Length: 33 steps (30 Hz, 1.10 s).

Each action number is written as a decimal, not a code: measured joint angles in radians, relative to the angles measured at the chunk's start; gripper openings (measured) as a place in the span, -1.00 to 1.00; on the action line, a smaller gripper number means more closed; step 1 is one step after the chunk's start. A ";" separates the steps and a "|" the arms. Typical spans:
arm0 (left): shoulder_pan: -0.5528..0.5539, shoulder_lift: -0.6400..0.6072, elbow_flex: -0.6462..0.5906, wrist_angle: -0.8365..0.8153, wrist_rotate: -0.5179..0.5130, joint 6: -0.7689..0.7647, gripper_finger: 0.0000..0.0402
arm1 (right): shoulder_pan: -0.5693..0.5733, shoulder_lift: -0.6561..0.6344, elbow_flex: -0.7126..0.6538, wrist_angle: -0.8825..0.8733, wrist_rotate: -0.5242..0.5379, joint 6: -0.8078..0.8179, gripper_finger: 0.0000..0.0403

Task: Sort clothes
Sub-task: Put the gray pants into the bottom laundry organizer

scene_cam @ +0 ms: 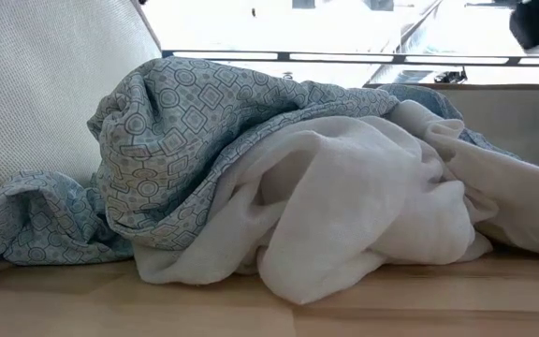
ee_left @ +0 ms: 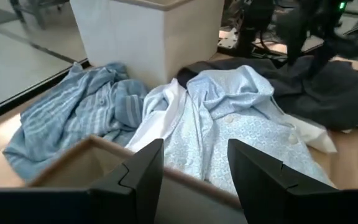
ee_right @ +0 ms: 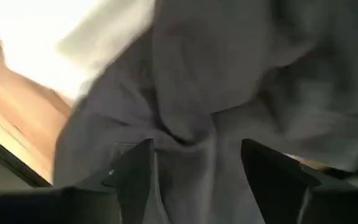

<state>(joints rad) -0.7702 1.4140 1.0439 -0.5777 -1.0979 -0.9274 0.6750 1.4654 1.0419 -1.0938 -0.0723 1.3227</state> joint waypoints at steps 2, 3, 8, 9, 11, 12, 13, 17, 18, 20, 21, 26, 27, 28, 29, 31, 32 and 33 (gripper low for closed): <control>0.005 0.053 0.000 0.045 -0.024 0.019 -0.14 | 0.000 0.000 -0.107 0.156 0.008 -0.012 0.15; 0.008 0.077 0.000 0.072 -0.040 0.029 -0.14 | 0.000 0.000 -0.163 0.237 0.021 0.000 0.15; 0.031 0.161 0.003 0.180 -0.100 0.040 -0.14 | -0.014 0.007 -0.396 0.577 0.008 0.091 0.14; 0.036 0.170 0.004 0.197 -0.102 0.042 -0.14 | -0.013 0.010 -0.413 0.602 0.017 0.103 0.12; 0.040 0.181 0.004 0.229 -0.106 0.056 -0.14 | -0.008 0.011 -0.433 0.604 0.041 0.122 0.02; 0.044 0.185 0.004 0.248 -0.105 0.074 -0.14 | -0.004 0.011 -0.433 0.592 0.064 0.124 -0.05; 0.044 0.188 0.004 0.269 -0.105 0.092 -0.14 | 0.000 0.008 -0.428 0.578 0.083 0.117 -0.14; 0.044 0.190 0.001 0.378 -0.088 0.215 -0.14 | 0.019 -0.046 -0.362 0.517 0.215 0.036 -0.61; 0.044 0.191 0.001 0.414 -0.083 0.254 -0.14 | 0.025 -0.063 -0.335 0.479 0.263 0.017 -0.74; 0.040 0.192 0.000 0.488 -0.070 0.341 -0.14 | 0.046 -0.108 -0.245 0.416 0.372 -0.022 -0.93; 0.038 0.192 0.000 0.529 -0.056 0.384 -0.14 | 0.061 -0.126 -0.192 0.379 0.435 -0.035 -0.94; 0.016 0.193 -0.001 0.733 -0.048 0.611 -0.14 | 0.147 -0.153 0.103 0.113 0.698 -0.113 -0.90; 0.010 0.193 -0.001 0.778 -0.049 0.661 -0.14 | 0.165 -0.154 0.161 0.088 0.756 -0.155 -0.91; 0.004 0.193 -0.001 0.827 -0.051 0.717 -0.14 | 0.182 -0.154 0.214 0.079 0.810 -0.210 -0.93; -0.002 0.193 -0.001 0.880 -0.056 0.784 -0.14 | 0.197 -0.154 0.262 0.087 0.862 -0.275 -0.96; -0.014 0.192 -0.001 0.999 -0.060 0.943 -0.14 | 0.221 -0.153 0.334 0.146 0.967 -0.427 -0.98; -0.022 0.192 -0.001 1.072 -0.061 1.037 -0.14 | 0.229 -0.153 0.362 0.189 1.015 -0.512 -0.97; -0.028 0.189 -0.001 1.143 -0.061 1.142 -0.14 | 0.234 -0.153 0.385 0.239 1.059 -0.601 -0.97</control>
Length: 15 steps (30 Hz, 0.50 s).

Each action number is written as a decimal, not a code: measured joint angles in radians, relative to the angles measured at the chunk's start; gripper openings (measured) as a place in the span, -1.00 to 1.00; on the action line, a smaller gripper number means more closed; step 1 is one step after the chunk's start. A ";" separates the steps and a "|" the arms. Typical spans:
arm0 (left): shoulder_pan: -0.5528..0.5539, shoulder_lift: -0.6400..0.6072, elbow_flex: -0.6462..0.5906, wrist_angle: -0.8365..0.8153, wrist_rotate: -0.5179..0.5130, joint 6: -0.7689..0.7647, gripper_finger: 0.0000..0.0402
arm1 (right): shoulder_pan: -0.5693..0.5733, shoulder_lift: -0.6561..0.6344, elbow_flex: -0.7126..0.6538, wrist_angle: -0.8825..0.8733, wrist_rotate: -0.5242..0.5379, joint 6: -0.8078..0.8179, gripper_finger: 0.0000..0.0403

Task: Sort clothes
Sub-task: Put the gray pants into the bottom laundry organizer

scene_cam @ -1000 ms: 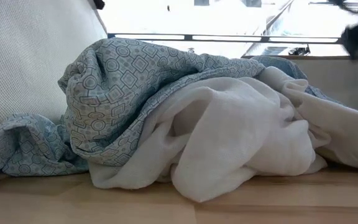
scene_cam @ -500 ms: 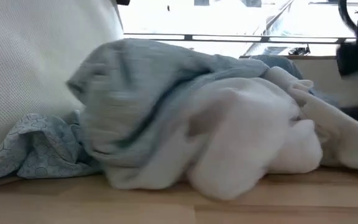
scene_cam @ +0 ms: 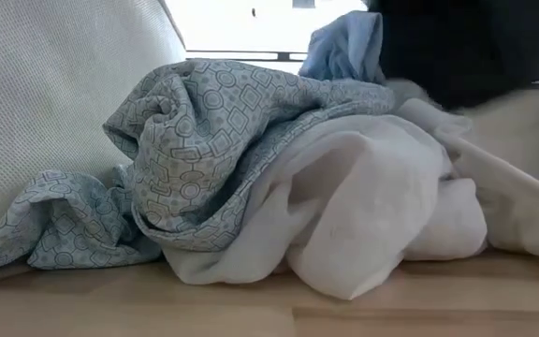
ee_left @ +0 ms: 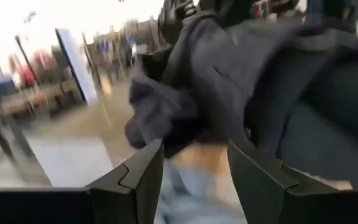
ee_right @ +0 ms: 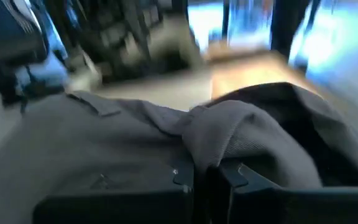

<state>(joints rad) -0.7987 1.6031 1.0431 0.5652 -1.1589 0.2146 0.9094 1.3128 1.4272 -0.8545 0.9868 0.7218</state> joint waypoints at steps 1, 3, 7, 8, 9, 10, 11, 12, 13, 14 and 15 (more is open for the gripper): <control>-0.007 -0.002 0.000 0.078 0.000 0.100 -0.14 | 0.001 0.000 0.017 0.057 0.034 -0.095 -0.96; -0.015 -0.004 0.001 0.256 -0.002 0.303 -0.14 | -0.004 -0.001 0.031 0.191 0.075 -0.283 -0.96; -0.007 -0.005 0.001 0.538 0.104 0.626 -0.14 | -0.051 -0.001 0.005 0.433 0.050 -0.571 -0.98; -0.001 -0.005 0.001 0.574 0.154 0.681 -0.14 | -0.068 -0.001 -0.008 0.470 0.030 -0.610 -0.98; 0.006 -0.005 0.001 0.606 0.205 0.733 -0.14 | -0.085 0.001 -0.020 0.492 0.006 -0.630 -0.99; 0.013 -0.005 0.001 0.627 0.252 0.773 -0.14 | -0.104 0.004 -0.030 0.500 -0.017 -0.635 -0.98; 0.020 -0.005 0.001 0.646 0.287 0.787 -0.14 | -0.123 0.008 -0.042 0.507 -0.033 -0.633 -0.98; 0.030 -0.005 0.001 0.661 0.321 0.786 -0.14 | -0.142 0.012 -0.055 0.515 -0.048 -0.625 -0.98; 0.042 -0.005 0.001 0.666 0.358 0.781 -0.14 | -0.161 0.016 -0.069 0.525 -0.062 -0.620 -0.98; 0.057 -0.005 0.001 0.665 0.387 0.766 -0.14 | -0.182 0.021 -0.083 0.537 -0.080 -0.614 -0.98; 0.073 -0.005 0.001 0.661 0.406 0.755 -0.14 | -0.202 0.026 -0.097 0.550 -0.104 -0.607 -0.98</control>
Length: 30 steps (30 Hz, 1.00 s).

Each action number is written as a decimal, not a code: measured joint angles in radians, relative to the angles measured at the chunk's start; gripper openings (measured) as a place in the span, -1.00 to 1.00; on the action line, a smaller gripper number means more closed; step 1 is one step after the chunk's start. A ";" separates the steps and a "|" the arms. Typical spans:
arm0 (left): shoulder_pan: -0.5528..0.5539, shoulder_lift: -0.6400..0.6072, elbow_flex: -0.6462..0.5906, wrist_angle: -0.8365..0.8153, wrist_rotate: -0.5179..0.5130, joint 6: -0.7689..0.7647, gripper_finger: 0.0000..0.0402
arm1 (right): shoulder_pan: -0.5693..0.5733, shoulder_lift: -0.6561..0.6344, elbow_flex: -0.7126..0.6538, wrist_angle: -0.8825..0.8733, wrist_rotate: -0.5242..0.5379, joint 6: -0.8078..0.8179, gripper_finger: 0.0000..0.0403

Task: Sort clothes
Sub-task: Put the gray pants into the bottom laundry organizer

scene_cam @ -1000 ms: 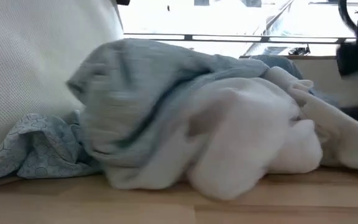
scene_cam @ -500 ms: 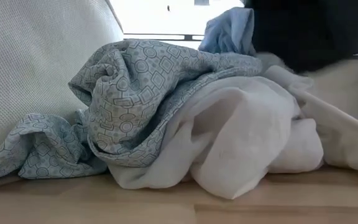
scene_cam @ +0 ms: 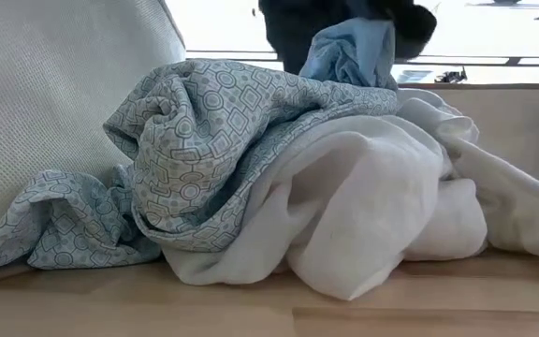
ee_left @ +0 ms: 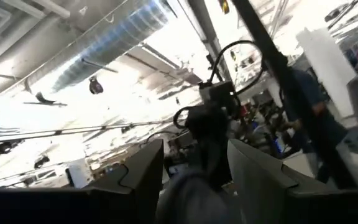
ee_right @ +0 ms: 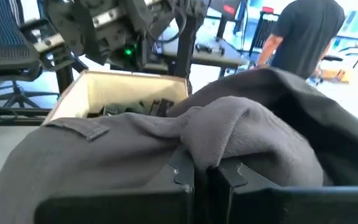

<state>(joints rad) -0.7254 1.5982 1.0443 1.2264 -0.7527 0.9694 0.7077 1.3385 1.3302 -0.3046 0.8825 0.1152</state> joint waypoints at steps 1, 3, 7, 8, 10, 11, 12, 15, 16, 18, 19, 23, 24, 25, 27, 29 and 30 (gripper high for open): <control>0.016 0.000 0.000 -0.011 0.011 -0.006 -0.13 | -0.020 0.005 -0.012 0.014 -0.026 0.005 -0.98; 0.054 0.000 0.000 -0.071 0.045 -0.037 -0.10 | -0.058 0.017 -0.043 0.059 -0.080 0.007 -0.98; 0.110 0.002 0.000 -0.195 0.130 -0.214 0.06 | -0.119 0.042 -0.093 0.173 -0.225 0.004 -0.98; 0.119 0.001 0.001 -0.228 0.138 -0.250 0.12 | -0.129 0.049 -0.103 0.202 -0.263 -0.005 -0.98; 0.133 0.000 0.001 -0.306 0.138 -0.296 0.24 | -0.138 0.060 -0.114 0.244 -0.321 -0.022 -0.99; 0.140 0.001 0.001 -0.340 0.137 -0.309 0.30 | -0.139 0.066 -0.118 0.263 -0.344 -0.027 -0.99; 0.146 0.002 0.001 -0.366 0.131 -0.313 0.36 | -0.139 0.070 -0.118 0.274 -0.363 -0.030 -0.99; 0.163 0.000 0.001 -0.444 0.065 -0.357 0.50 | -0.139 0.077 -0.118 0.299 -0.409 -0.041 -0.99; 0.169 0.000 0.001 -0.470 0.046 -0.383 0.53 | -0.139 0.077 -0.118 0.303 -0.419 -0.047 -0.99; 0.181 0.000 0.002 -0.520 0.024 -0.443 0.56 | -0.139 0.078 -0.120 0.310 -0.441 -0.062 -0.99; 0.189 -0.001 0.002 -0.543 0.025 -0.479 0.56 | -0.140 0.078 -0.120 0.316 -0.444 -0.069 -0.99; 0.218 0.005 0.004 -0.584 0.067 -0.653 0.56 | -0.139 0.079 -0.121 0.358 -0.449 -0.114 -0.99; 0.227 0.005 0.004 -0.585 0.089 -0.683 0.56 | -0.144 0.079 -0.122 0.375 -0.452 -0.131 -0.99; 0.236 0.004 0.004 -0.583 0.117 -0.709 0.56 | -0.150 0.079 -0.122 0.390 -0.458 -0.145 -0.99; 0.251 0.003 0.004 -0.572 0.177 -0.740 0.53 | -0.160 0.079 -0.122 0.431 -0.479 -0.171 -0.99; 0.258 0.003 0.004 -0.550 0.213 -0.744 0.47 | -0.173 0.079 -0.122 0.466 -0.525 -0.202 -0.99; 0.260 0.003 0.004 -0.539 0.232 -0.740 0.43 | -0.179 0.079 -0.122 0.484 -0.554 -0.220 -0.99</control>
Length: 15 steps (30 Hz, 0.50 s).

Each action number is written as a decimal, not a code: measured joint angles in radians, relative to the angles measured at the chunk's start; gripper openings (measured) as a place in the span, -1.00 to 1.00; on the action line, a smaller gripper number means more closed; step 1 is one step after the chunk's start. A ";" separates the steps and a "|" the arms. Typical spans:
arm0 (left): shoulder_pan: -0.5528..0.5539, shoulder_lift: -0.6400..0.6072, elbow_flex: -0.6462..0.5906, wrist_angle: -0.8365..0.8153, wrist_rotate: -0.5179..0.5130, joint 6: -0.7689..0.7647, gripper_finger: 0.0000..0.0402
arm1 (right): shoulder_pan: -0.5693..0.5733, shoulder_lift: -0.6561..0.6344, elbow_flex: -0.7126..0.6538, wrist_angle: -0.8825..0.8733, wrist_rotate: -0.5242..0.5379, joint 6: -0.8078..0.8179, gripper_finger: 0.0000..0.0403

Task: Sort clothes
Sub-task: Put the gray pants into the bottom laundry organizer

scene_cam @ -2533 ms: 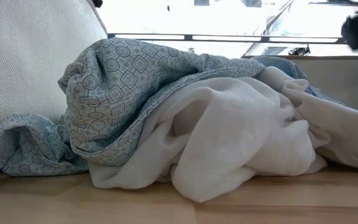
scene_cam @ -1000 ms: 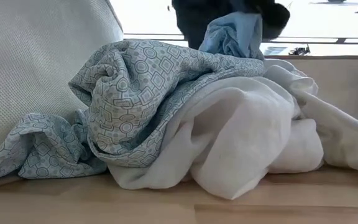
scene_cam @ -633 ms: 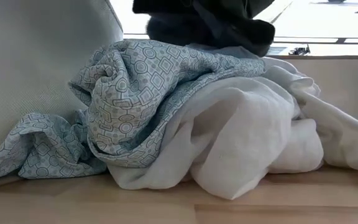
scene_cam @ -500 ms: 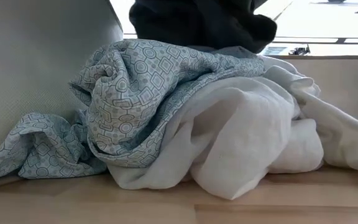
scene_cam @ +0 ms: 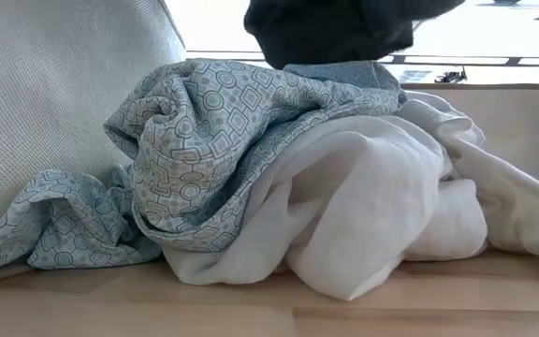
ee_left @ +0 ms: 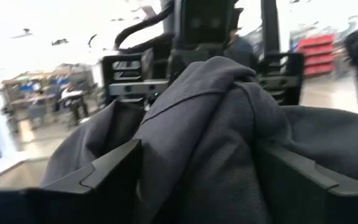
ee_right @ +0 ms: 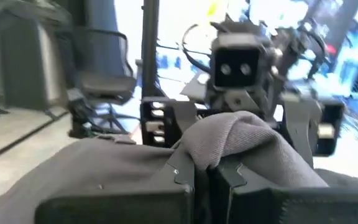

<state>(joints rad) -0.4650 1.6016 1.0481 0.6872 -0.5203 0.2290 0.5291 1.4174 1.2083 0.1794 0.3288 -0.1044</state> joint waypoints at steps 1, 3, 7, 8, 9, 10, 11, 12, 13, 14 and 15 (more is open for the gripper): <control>0.003 0.000 0.000 0.010 0.023 0.004 0.39 | -0.006 0.000 0.000 0.014 -0.027 -0.015 -0.99; 0.009 0.001 0.000 0.026 0.074 0.012 0.28 | -0.017 0.000 0.000 0.039 -0.075 -0.045 -0.99; 0.013 0.001 0.000 0.041 0.140 0.034 -0.02 | -0.034 0.000 0.000 0.061 -0.106 -0.072 -0.99; 0.011 0.002 0.000 0.042 0.146 0.049 -0.13 | -0.039 0.000 0.000 0.061 -0.111 -0.074 -0.99; 0.009 0.002 0.000 0.041 0.149 0.064 -0.24 | -0.041 0.000 0.000 0.060 -0.114 -0.077 -0.99; 0.007 0.002 -0.001 0.041 0.151 0.073 -0.38 | -0.043 0.000 0.000 0.058 -0.115 -0.077 -0.98; 0.007 0.003 -0.001 0.041 0.153 0.079 -0.52 | -0.043 -0.001 0.000 0.054 -0.114 -0.077 -0.97; 0.007 0.003 -0.002 0.039 0.155 0.081 -0.67 | -0.043 -0.001 0.000 0.049 -0.114 -0.076 -0.95; 0.007 0.003 -0.002 0.038 0.155 0.083 -0.81 | -0.042 -0.002 0.000 0.046 -0.113 -0.077 -0.93; 0.007 0.003 -0.002 0.039 0.155 0.088 -0.88 | -0.041 -0.002 0.001 0.045 -0.112 -0.076 -0.89; 0.003 0.003 -0.002 0.042 0.154 0.090 -0.91 | -0.038 -0.004 0.002 0.044 -0.111 -0.076 -0.83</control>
<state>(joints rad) -0.4616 1.6047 1.0458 0.7292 -0.3665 0.3185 0.4910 1.4136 1.2102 0.2230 0.2181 -0.1806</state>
